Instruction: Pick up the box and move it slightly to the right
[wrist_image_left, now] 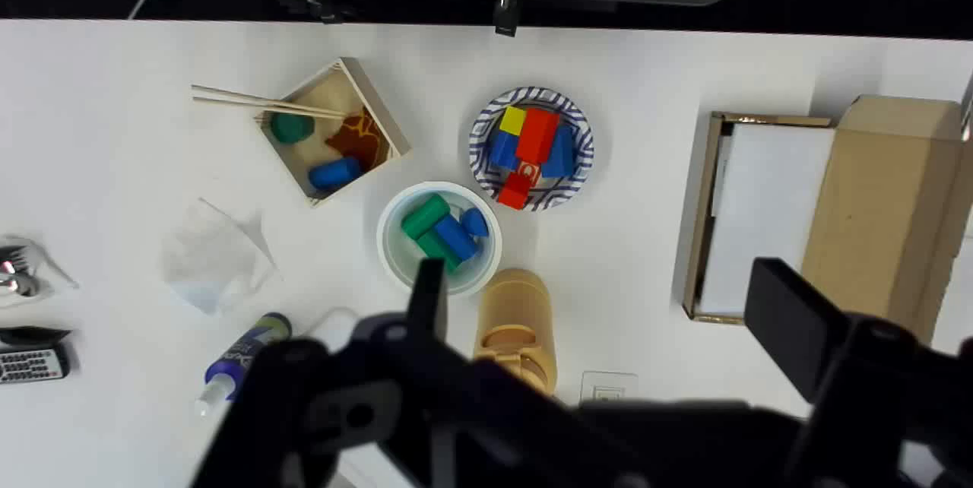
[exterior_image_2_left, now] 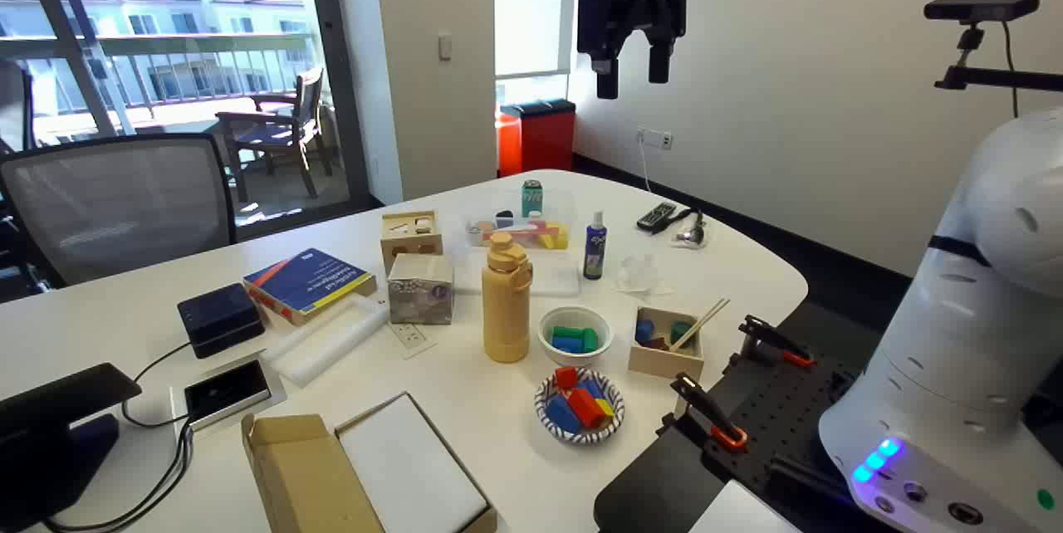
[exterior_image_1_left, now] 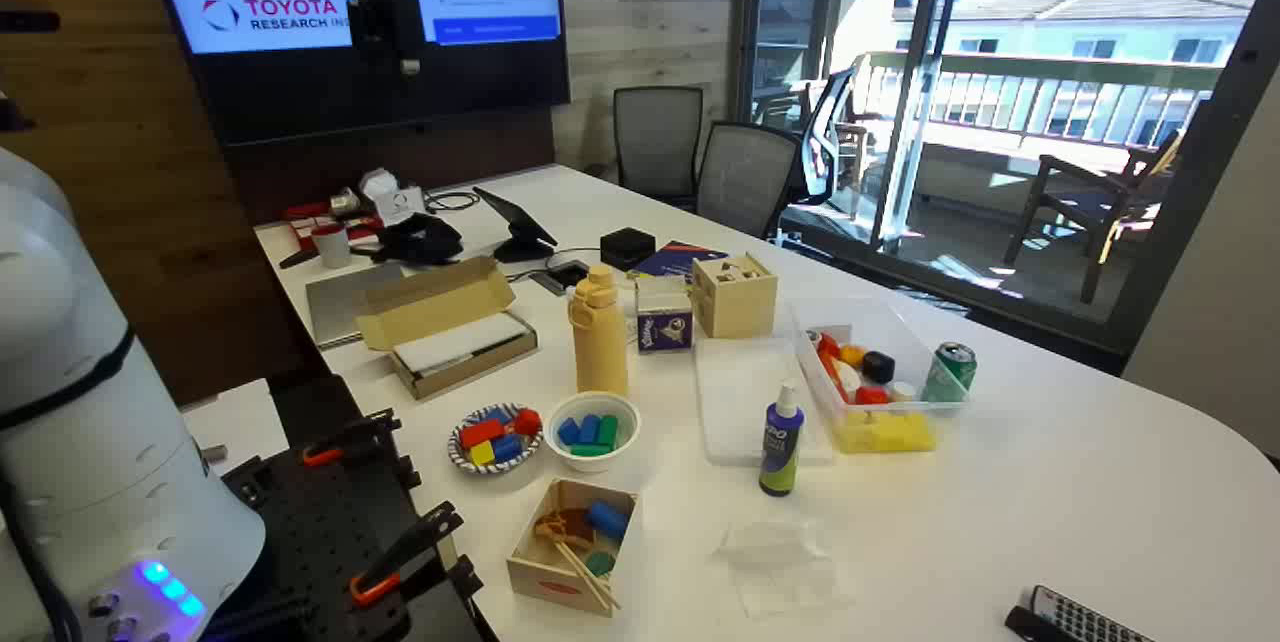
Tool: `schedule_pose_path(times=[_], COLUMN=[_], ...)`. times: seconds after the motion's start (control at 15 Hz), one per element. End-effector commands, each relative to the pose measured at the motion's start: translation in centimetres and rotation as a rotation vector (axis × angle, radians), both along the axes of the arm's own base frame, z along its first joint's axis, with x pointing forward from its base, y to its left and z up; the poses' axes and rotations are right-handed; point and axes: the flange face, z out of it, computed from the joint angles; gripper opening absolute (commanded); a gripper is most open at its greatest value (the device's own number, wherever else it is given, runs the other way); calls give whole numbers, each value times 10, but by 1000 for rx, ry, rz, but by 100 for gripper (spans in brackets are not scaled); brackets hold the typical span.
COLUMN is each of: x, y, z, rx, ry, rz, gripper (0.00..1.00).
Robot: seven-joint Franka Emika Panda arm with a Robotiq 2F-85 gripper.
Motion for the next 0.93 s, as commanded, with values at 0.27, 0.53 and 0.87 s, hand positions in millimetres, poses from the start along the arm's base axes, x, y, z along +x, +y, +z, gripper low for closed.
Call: schedule_pose_path(times=[0.27,0.53,0.87], x=[28,57,58], y=[21,91,206], z=[-39,-103,-192], rx=[49,224,349], ry=[-24,-92,61], rz=[9,119,312], gripper=[100,100,100])
